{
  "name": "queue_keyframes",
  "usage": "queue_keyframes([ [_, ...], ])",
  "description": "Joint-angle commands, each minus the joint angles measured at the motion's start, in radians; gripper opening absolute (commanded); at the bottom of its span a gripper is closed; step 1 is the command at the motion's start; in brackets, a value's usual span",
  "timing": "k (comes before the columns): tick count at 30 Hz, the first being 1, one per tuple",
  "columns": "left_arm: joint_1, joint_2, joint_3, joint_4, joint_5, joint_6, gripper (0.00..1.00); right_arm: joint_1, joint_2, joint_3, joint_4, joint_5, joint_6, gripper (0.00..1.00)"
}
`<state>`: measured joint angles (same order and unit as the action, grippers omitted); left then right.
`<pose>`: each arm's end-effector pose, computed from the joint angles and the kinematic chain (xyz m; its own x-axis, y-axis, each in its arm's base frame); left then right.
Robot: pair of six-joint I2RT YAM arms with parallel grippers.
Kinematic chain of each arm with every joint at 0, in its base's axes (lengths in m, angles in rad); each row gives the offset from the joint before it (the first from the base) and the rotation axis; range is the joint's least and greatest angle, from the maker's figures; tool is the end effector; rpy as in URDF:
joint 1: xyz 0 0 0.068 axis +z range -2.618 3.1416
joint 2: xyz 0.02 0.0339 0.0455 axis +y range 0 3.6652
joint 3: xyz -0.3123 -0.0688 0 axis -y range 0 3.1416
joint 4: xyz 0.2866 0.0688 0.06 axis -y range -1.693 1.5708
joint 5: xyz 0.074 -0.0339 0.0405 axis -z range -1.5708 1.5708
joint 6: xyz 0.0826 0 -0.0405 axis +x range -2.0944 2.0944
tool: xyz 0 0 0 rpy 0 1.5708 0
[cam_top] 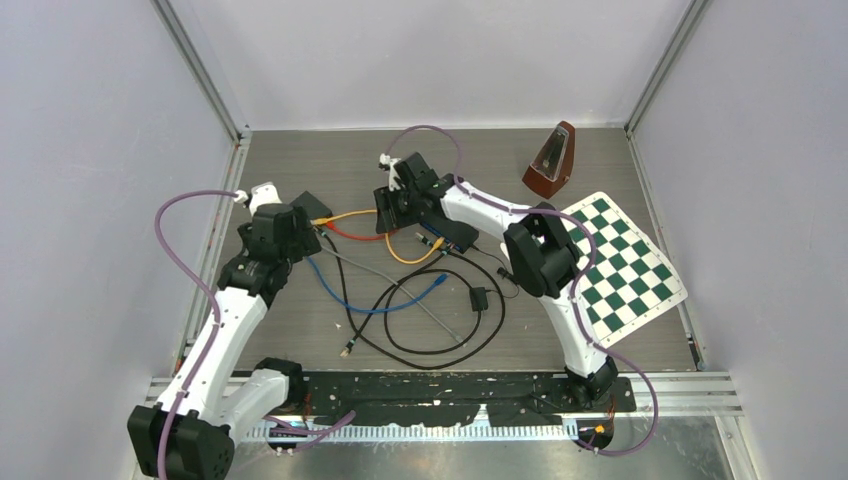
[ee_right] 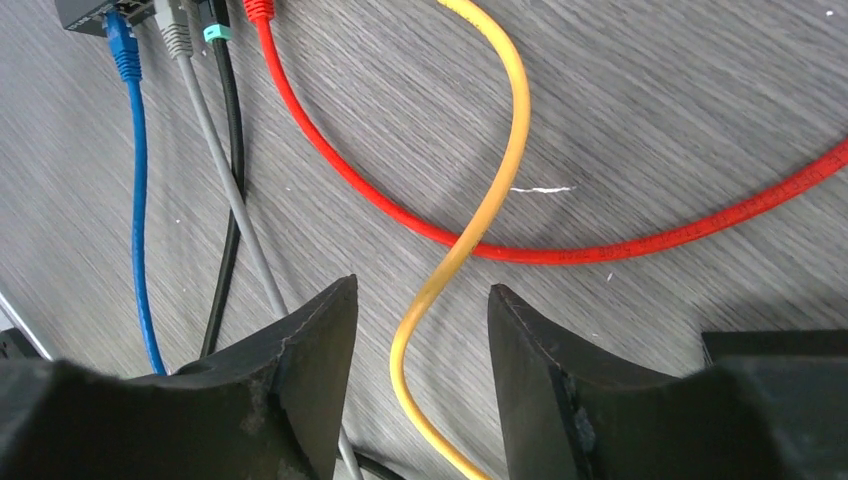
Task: Insert the plug into the switch port
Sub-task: Adjust the switch port at the center of the board.
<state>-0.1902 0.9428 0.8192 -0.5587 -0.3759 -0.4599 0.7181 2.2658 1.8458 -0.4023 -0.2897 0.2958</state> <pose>0.2467 -0.0166 0.2953 -0.5087 -0.3225 -0.7982 -0.3680 0.9197 -0.1371 0.4441 0.4194 0.1791 -0.7543 -0.2881 -0.5900 -0.5823 0.7085 0.3986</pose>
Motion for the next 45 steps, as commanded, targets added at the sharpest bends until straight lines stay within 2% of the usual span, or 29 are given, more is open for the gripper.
queue_keyframes([
  [1, 0.009, -0.025, 0.009, 0.031, -0.037, 0.008, 0.8, 0.006, 0.026, 0.021, 0.078, -0.005, 0.039, 0.56],
  [4, 0.01, -0.022, 0.01, 0.027, -0.042, 0.008, 0.8, 0.002, 0.043, 0.052, 0.08, 0.001, 0.025, 0.37],
  [5, 0.011, -0.023, 0.011, 0.027, -0.043, 0.008, 0.8, -0.003, 0.043, 0.06, 0.083, 0.006, 0.023, 0.27],
  [9, 0.012, -0.024, 0.011, 0.024, -0.052, 0.007, 0.8, -0.037, 0.023, 0.054, 0.114, 0.057, 0.019, 0.13],
  [17, 0.013, -0.012, 0.01, 0.026, -0.037, 0.001, 0.8, -0.134, -0.035, -0.027, 0.251, 0.136, 0.06, 0.06],
  [21, 0.014, -0.002, 0.011, 0.028, -0.023, -0.001, 0.8, -0.172, -0.001, 0.01, 0.28, 0.163, 0.074, 0.06],
  [23, 0.014, 0.003, 0.011, 0.03, -0.012, -0.001, 0.8, -0.187, 0.034, 0.062, 0.27, 0.16, 0.075, 0.08],
  [25, 0.013, 0.004, 0.011, 0.029, 0.003, 0.0, 0.79, -0.201, 0.069, 0.131, 0.24, 0.135, 0.071, 0.15],
  [26, 0.014, 0.006, 0.011, 0.028, 0.011, 0.002, 0.8, -0.208, 0.078, 0.181, 0.208, 0.12, 0.06, 0.23],
  [29, 0.014, 0.001, 0.014, 0.024, 0.044, 0.03, 0.79, -0.213, 0.058, 0.22, 0.146, 0.112, 0.012, 0.39],
  [30, 0.013, -0.001, 0.018, 0.021, 0.059, 0.045, 0.79, -0.213, 0.039, 0.2, 0.129, 0.11, -0.012, 0.49],
  [31, 0.013, -0.004, 0.022, 0.02, 0.078, 0.062, 0.79, -0.214, -0.014, 0.182, 0.123, 0.111, -0.019, 0.53],
  [33, 0.013, -0.013, 0.028, 0.019, 0.132, 0.093, 0.79, -0.213, -0.12, 0.097, 0.117, 0.114, -0.027, 0.68],
  [34, 0.012, -0.022, 0.029, 0.026, 0.168, 0.101, 0.79, -0.212, -0.205, 0.017, 0.131, 0.12, -0.021, 0.96],
  [35, 0.012, -0.029, 0.028, 0.034, 0.208, 0.107, 0.79, -0.212, -0.247, -0.025, 0.141, 0.123, -0.016, 1.0],
  [37, 0.012, -0.038, 0.024, 0.051, 0.312, 0.112, 0.8, -0.208, -0.382, -0.151, 0.158, 0.145, -0.012, 0.96],
  [39, 0.011, -0.045, 0.018, 0.068, 0.449, 0.119, 0.98, -0.2, -0.5, -0.273, 0.156, 0.18, -0.012, 0.95],
  [43, 0.0, -0.07, -0.003, 0.083, 0.655, 0.147, 0.99, -0.16, -0.725, -0.529, 0.125, 0.243, -0.052, 0.95],
  [45, -0.008, -0.108, -0.028, 0.099, 0.728, 0.167, 0.99, -0.136, -0.841, -0.649, 0.106, 0.322, -0.061, 0.95],
])
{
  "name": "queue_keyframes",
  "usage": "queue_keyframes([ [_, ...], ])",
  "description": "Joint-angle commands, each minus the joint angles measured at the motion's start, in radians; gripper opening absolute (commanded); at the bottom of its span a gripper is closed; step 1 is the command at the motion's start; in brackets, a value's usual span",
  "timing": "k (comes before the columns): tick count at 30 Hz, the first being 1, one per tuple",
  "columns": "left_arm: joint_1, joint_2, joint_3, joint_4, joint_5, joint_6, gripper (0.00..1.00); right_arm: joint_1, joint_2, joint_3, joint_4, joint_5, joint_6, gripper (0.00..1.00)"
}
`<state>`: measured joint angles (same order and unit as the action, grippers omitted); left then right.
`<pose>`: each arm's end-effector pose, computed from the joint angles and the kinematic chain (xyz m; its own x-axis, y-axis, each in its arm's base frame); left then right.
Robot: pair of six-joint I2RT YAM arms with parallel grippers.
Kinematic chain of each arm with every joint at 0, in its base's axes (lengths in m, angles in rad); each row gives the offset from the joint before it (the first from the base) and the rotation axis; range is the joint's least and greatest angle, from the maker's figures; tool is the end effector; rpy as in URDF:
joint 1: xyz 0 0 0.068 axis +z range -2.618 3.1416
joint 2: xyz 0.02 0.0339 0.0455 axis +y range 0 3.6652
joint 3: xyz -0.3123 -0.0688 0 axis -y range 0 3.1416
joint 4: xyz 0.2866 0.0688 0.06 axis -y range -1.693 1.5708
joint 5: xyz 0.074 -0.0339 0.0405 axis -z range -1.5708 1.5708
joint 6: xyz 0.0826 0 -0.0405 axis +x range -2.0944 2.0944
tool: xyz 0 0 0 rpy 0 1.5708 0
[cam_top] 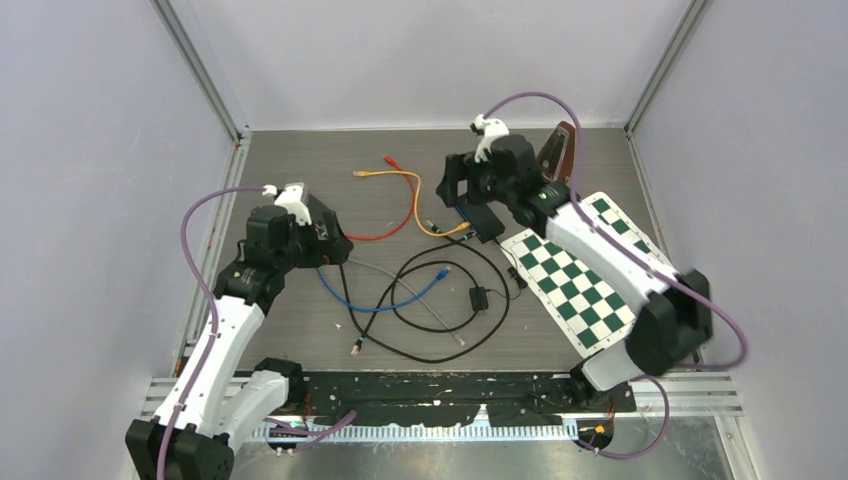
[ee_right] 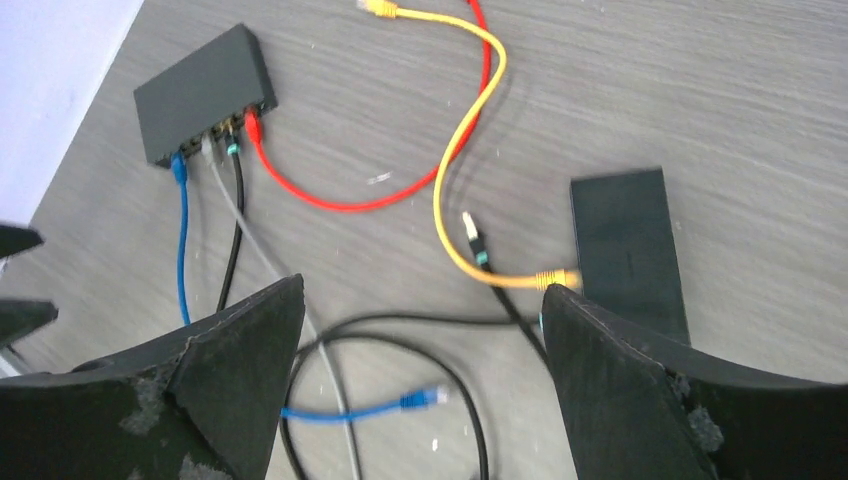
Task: Insert the plug into the switch port
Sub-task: Adjust the switch port at the center of the board, then reset both arms
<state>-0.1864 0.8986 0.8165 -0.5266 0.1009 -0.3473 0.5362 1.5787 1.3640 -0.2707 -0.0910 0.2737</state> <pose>0.2384 -0.0534 0.3049 -0.6187 -0.2279 -0.7518 0.0585 0.9410 -0.3334 0.3860 0.2381 0.3504 -0.5423 -0.0092 -0.8401 -0.4479 0.8491 0.2799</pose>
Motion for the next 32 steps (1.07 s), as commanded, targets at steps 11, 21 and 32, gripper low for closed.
queue_keyframes([
  [11, -0.021, -0.353, -0.132, 0.121, 0.294, 0.089, 0.99, 0.077, -0.672, -0.529, -0.058, 0.185, 0.064, 0.95],
  [21, -0.022, -0.373, -0.151, 0.117, 0.26, 0.114, 0.99, 0.077, -0.742, -0.572, -0.072, 0.225, 0.062, 0.95],
  [32, -0.022, -0.367, -0.143, 0.111, 0.244, 0.125, 0.99, 0.077, -0.742, -0.578, -0.05, 0.226, 0.062, 0.95],
])
